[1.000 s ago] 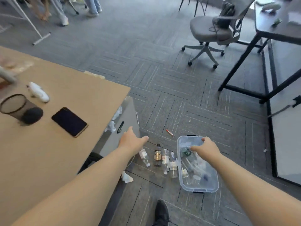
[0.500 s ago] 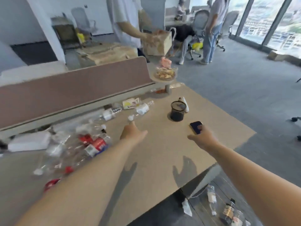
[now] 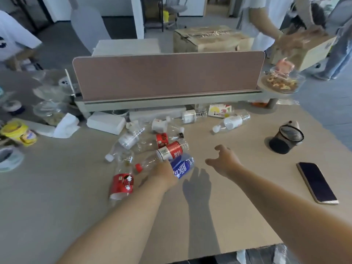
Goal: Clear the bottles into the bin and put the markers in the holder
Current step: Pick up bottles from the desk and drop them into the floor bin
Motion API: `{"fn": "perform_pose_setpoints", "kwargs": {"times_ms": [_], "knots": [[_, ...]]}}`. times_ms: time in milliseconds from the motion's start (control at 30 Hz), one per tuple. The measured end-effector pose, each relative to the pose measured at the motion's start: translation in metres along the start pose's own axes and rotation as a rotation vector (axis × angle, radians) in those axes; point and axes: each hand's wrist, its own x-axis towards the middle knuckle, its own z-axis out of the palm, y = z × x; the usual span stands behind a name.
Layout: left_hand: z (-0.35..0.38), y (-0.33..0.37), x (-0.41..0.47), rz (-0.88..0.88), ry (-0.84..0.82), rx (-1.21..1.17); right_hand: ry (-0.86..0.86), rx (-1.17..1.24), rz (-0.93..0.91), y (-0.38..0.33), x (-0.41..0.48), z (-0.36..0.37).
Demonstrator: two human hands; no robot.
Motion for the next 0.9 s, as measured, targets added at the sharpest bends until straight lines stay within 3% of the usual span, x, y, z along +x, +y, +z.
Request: {"fn": "perform_pose_setpoints", "kwargs": {"times_ms": [167, 300, 433, 733, 900], "knots": [[0.047, -0.005, 0.007, -0.136, 0.045, 0.009, -0.018, -0.011, -0.027, 0.011, 0.022, 0.012], [0.051, 0.001, 0.012, -0.124, 0.068, 0.129, -0.062, -0.028, -0.008, 0.028, 0.030, 0.017], [0.043, 0.000, 0.009, -0.138, 0.065, -0.007, -0.090, -0.062, -0.032, 0.026, 0.042, 0.008], [-0.052, -0.038, -0.016, -0.231, 0.427, -0.220, -0.215, -0.200, -0.352, -0.081, 0.081, 0.021], [-0.088, -0.087, -0.048, -0.362, 0.540, -0.297, -0.330, -0.573, -0.548, -0.111, 0.082, 0.079]]}}
